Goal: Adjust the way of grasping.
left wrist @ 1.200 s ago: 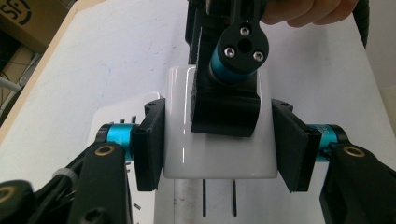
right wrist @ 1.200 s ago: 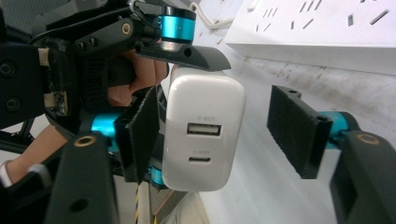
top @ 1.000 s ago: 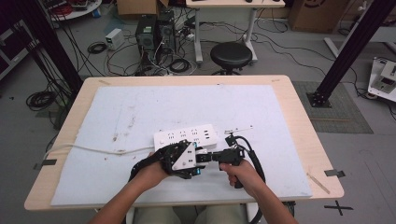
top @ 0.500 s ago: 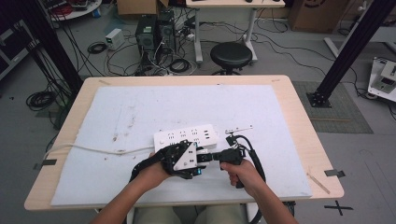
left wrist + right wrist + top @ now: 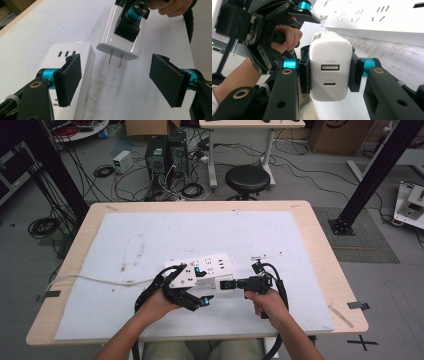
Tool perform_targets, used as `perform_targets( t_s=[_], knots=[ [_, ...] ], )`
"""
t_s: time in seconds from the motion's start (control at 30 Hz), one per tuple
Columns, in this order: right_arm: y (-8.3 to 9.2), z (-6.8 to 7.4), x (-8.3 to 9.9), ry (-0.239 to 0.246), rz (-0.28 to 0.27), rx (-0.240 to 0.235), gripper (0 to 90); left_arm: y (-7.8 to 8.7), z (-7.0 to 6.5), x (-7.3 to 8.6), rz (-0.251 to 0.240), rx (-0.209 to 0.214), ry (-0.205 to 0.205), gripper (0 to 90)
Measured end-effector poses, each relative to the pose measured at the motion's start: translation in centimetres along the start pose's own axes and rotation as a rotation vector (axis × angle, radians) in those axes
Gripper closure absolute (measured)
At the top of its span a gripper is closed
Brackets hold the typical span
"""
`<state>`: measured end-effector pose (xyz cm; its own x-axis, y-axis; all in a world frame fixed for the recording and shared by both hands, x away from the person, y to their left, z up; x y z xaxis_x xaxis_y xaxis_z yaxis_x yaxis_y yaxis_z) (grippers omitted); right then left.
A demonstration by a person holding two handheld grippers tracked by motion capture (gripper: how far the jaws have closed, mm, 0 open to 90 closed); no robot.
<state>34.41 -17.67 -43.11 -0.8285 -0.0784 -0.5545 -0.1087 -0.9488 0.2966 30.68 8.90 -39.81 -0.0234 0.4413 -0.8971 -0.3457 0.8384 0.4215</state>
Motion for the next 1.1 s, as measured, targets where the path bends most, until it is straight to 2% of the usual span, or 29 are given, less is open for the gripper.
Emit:
perform_targets(
  t_s=[0.03, 0.23, 0.4, 0.53, 0.6, 0.7, 0.97, 1.1],
  knots=[
    [0.0, 0.0, 0.0, 0.012, 0.000, -0.003, 63.3, 0.3, 0.2, 0.2, -0.009, -0.009, 0.017, 25.7],
    [0.4, 0.5, 0.0, 0.076, 0.020, 0.047, 63.4, 2.0, 1.1, 1.0, -0.073, -0.037, 0.110, 24.8],
    [0.9, 0.7, -0.1, 0.109, 0.035, 0.082, 63.3, 3.3, 1.6, 1.7, -0.115, -0.083, 0.158, 24.3],
    [1.5, 0.9, -0.2, 0.139, 0.054, 0.128, 63.3, 4.3, 1.8, 2.4, -0.124, -0.128, 0.175, 24.3],
    [1.9, 1.2, -0.3, 0.185, 0.058, 0.161, 63.3, 4.9, 1.9, 2.8, -0.129, -0.147, 0.184, 24.3],
    [2.6, 1.5, -0.4, 0.209, 0.066, 0.196, 63.3, 5.7, 2.1, 3.1, -0.134, -0.169, 0.191, 24.3],
    [4.9, 1.3, -0.6, 0.213, 0.060, 0.255, 63.3, 7.1, 2.4, 3.9, -0.142, -0.203, 0.209, 24.4],
    [5.9, 1.4, -0.7, 0.228, 0.049, 0.282, 63.3, 7.5, 2.5, 4.0, -0.148, -0.203, 0.214, 24.4]
  ],
)
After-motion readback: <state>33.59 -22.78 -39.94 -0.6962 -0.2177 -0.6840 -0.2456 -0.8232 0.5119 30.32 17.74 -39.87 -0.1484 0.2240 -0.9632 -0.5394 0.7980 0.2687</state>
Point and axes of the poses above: each handheld gripper's, and its own axes: y roughly backward along the jaws, x roughly out of its underside, z roughly to its left, the point moved 1 cm from there along -y, roughly forward along the jaws, and after that the axes turned 6 degrees about -z, right-handed, at the moved point
